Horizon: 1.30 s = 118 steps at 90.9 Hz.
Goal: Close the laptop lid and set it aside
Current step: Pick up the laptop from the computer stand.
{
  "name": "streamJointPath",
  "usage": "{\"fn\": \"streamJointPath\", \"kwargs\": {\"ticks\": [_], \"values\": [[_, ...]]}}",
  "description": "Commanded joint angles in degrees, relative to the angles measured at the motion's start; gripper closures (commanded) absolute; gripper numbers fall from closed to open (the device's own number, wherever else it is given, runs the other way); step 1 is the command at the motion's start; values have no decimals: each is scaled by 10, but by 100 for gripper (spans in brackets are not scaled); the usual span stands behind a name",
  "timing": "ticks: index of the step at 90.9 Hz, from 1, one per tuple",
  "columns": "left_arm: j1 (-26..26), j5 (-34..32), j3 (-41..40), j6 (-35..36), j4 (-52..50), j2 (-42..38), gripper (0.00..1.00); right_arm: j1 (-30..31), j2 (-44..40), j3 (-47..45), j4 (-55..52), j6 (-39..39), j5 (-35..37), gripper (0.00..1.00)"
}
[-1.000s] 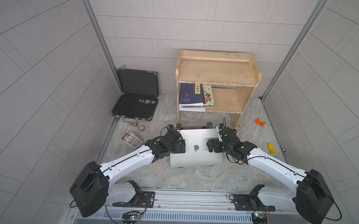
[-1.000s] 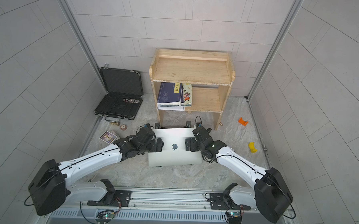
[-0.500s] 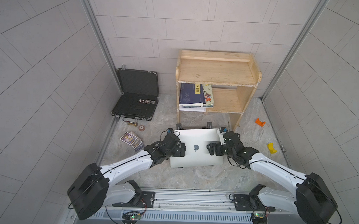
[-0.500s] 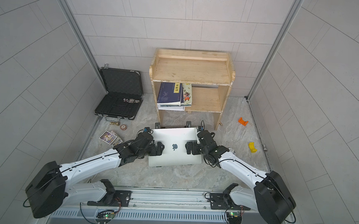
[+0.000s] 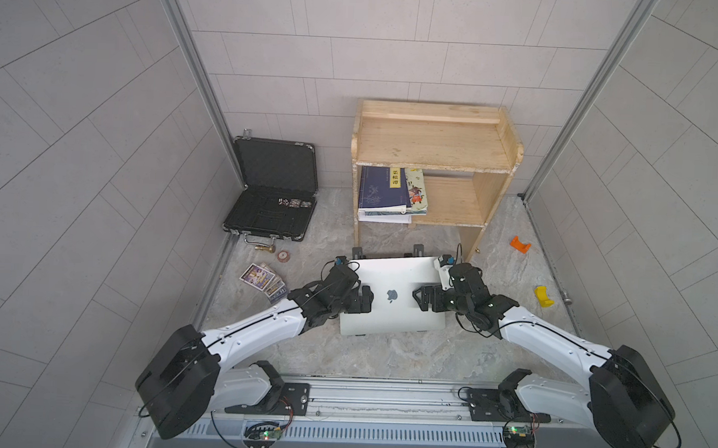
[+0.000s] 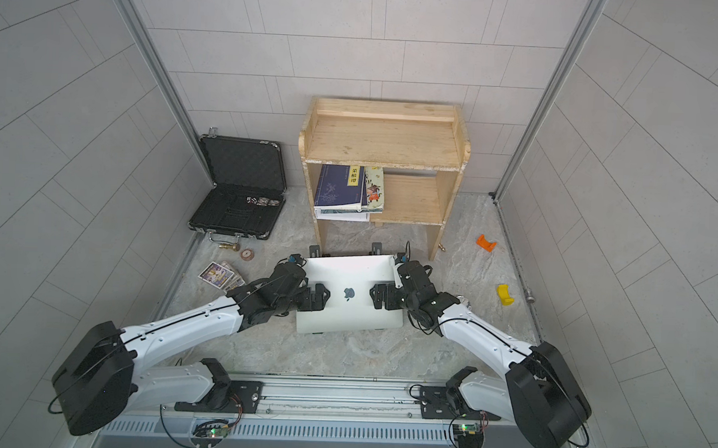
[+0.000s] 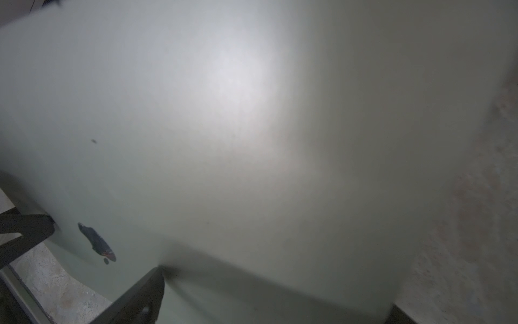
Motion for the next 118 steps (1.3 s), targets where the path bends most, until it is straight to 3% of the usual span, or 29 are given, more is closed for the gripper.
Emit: {"fn": "streamJointPath", "kwargs": {"ticks": [1,89,118], "values": [[-3,39,43,4,28,-10,0,6,6,27,19,13,-48,0],[-8,38,105,12,1,3,0,6,-17,91,-17,8,-74,0],[-8,32,113,9,-24,-17,0,7,-64,88,-26,23,-87,3]]}}
